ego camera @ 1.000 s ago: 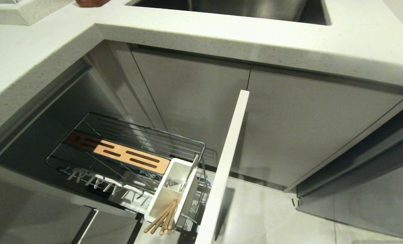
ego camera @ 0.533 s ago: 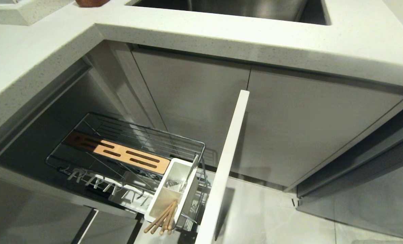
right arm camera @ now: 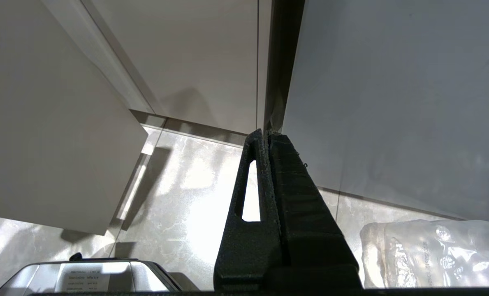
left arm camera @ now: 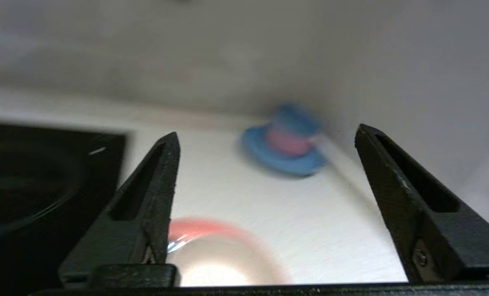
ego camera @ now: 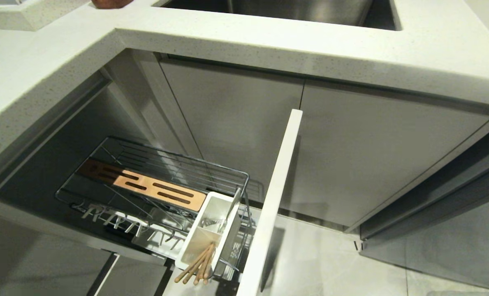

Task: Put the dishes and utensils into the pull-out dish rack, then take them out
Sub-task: Take the chopsticks out of the cupboard

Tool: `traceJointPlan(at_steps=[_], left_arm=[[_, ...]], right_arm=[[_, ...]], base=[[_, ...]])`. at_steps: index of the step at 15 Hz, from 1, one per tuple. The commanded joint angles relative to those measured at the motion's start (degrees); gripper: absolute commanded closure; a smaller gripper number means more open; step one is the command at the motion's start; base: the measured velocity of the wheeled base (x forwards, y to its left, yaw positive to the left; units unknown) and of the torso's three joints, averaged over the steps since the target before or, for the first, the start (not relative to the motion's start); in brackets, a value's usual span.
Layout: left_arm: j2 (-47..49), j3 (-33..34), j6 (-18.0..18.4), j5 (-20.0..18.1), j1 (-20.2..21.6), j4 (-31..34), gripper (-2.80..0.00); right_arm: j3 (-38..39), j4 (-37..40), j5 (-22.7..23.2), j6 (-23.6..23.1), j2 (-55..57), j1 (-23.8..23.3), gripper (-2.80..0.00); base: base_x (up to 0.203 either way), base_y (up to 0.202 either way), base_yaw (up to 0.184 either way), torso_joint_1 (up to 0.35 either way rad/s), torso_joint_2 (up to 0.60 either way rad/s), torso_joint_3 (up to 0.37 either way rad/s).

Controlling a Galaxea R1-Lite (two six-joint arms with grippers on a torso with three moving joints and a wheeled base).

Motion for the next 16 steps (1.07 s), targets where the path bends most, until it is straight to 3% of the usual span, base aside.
traceJointPlan(at_steps=[1, 2, 5, 7, 9, 12, 14, 16], left_arm=[[2.5, -5.8, -0.5, -0.1, -3.1, 0.1, -2.80], [3.8, -9.5, -0.5, -0.6, -5.9, 0.3, 0.00], [7.4, -21.5, -0.4, -3.9, -17.6, 7.1, 0.00], [8.7, -25.3, -0.3, -4.9, -26.0, 13.0, 0.00], [9.0, -26.2, 0.4, -6.0, -35.2, 17.1, 0.00], [8.9, -26.4, 3.1, -7.1, -52.5, 24.4, 0.00], [9.0, -24.9, 6.8, -7.5, -62.9, 29.7, 0.00], [8.9, -18.6, 11.7, -7.3, -69.5, 32.1, 0.00]], right_arm=[[0.1, 0.0, 0.0, 0.0, 0.0, 0.1, 0.00], [0.2, 0.0, 0.0, 0.0, 0.0, 0.1, 0.00], [0.2, 0.0, 0.0, 0.0, 0.0, 0.1, 0.00], [0.2, 0.0, 0.0, 0.0, 0.0, 0.1, 0.00], [0.1, 0.0, 0.0, 0.0, 0.0, 0.0, 0.00], [0.2, 0.0, 0.0, 0.0, 0.1, 0.0, 0.00], [0.1, 0.0, 0.0, 0.0, 0.0, 0.0, 0.00], [0.1, 0.0, 0.0, 0.0, 0.0, 0.1, 0.00]], base=[[0.000, 0.000, 0.000, 0.000, 0.00, 0.000], [0.000, 0.000, 0.000, 0.000, 0.00, 0.000], [0.000, 0.000, 0.000, 0.000, 0.00, 0.000], [0.000, 0.000, 0.000, 0.000, 0.00, 0.000], [0.000, 0.000, 0.000, 0.000, 0.00, 0.000], [0.000, 0.000, 0.000, 0.000, 0.00, 0.000], [0.000, 0.000, 0.000, 0.000, 0.00, 0.000], [0.000, 0.000, 0.000, 0.000, 0.00, 0.000]])
